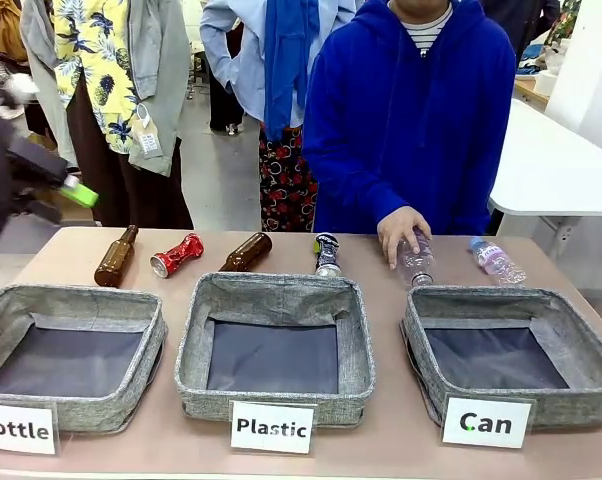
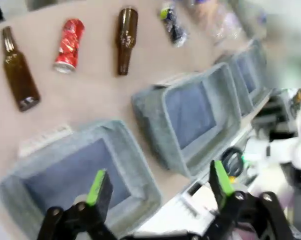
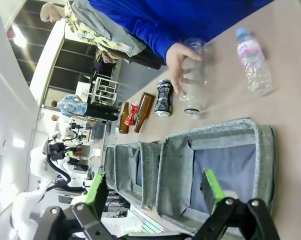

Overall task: Sort the can waste into the basket.
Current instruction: Pick up the can waste from the table and place it in the right Fabric basket.

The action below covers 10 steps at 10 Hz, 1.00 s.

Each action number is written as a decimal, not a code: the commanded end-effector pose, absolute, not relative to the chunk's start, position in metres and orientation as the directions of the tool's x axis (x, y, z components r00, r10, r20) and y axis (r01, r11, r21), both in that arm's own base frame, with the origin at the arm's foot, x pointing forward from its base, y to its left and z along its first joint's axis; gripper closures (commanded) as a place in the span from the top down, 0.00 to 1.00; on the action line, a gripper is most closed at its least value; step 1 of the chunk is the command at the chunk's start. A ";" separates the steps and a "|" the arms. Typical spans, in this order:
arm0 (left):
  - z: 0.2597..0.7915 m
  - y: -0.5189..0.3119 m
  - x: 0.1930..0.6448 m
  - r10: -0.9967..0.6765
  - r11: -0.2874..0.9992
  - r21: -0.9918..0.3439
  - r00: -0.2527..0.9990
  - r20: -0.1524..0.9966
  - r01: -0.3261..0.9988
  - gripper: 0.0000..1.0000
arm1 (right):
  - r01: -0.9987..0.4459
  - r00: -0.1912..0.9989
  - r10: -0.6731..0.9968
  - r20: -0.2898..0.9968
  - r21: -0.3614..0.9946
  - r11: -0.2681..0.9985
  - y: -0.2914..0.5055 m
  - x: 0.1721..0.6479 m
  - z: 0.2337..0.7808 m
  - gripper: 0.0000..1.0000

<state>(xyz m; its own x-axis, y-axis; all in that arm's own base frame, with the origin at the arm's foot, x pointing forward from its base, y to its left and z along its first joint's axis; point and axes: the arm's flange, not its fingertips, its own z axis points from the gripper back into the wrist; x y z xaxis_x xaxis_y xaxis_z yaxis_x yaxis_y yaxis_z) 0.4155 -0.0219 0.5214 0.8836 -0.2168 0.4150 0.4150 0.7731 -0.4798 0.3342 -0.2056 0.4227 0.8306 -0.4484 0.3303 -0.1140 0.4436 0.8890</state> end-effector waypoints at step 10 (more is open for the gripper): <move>0.448 -0.104 0.580 -0.051 0.990 -0.111 0.963 0.264 0.083 1.00 | -0.146 0.821 -0.444 0.359 0.884 0.444 -0.208 0.337 0.423 1.00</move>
